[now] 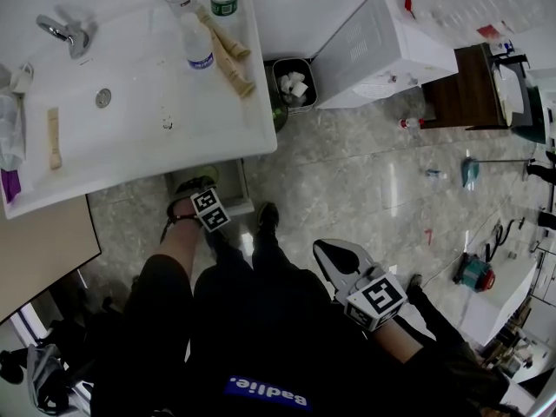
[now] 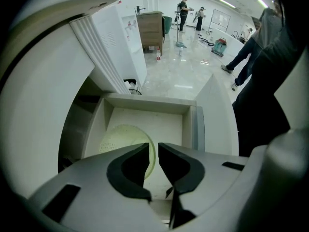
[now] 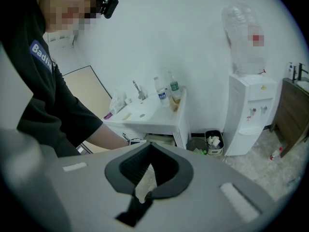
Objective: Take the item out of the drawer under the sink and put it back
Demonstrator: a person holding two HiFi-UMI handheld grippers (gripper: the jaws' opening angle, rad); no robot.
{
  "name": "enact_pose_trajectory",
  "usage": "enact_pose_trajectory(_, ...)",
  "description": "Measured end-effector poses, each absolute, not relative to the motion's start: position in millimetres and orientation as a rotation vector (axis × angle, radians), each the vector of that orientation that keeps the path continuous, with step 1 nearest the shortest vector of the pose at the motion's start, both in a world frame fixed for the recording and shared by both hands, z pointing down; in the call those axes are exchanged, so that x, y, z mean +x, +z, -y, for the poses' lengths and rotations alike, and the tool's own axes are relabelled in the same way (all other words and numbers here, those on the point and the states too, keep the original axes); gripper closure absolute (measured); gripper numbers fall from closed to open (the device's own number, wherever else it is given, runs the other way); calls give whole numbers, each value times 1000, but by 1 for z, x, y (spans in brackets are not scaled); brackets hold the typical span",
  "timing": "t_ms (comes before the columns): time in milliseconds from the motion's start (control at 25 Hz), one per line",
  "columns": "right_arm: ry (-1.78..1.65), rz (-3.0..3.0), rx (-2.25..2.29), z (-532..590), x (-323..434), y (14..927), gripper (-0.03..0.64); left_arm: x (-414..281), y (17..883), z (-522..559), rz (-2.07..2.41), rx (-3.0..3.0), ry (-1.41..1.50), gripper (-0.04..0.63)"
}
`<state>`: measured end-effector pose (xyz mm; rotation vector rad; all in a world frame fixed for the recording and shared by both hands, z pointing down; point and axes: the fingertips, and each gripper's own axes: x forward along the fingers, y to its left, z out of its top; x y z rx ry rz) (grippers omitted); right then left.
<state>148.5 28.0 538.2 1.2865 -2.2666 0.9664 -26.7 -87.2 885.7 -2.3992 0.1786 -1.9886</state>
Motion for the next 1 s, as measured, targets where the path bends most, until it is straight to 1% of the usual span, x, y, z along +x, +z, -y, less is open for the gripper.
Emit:
enact_pose_trajectory(40,960,2271,1281,-29,147,538,615,-27,883,87,-184,-2406,-1984,544)
enact_pose_trajectory(120,946,2286,1277,-28,145,535,615,-26,877,88,-199,-2424,-1968,525)
enact_pose_trajectory(600,868,2404,1264,-14,118,499,615,-32,805,82,-361,-2545,-1826,522)
enact_pose_trajectory(840,847,2503,1245,-6,95,475,615,-40,742,70,-527,-2659,-1676,522)
enact_pose_trajectory(1000,783,2550,1179,-4,77,460,615,-44,692,69,-660,-2750,-1521,523)
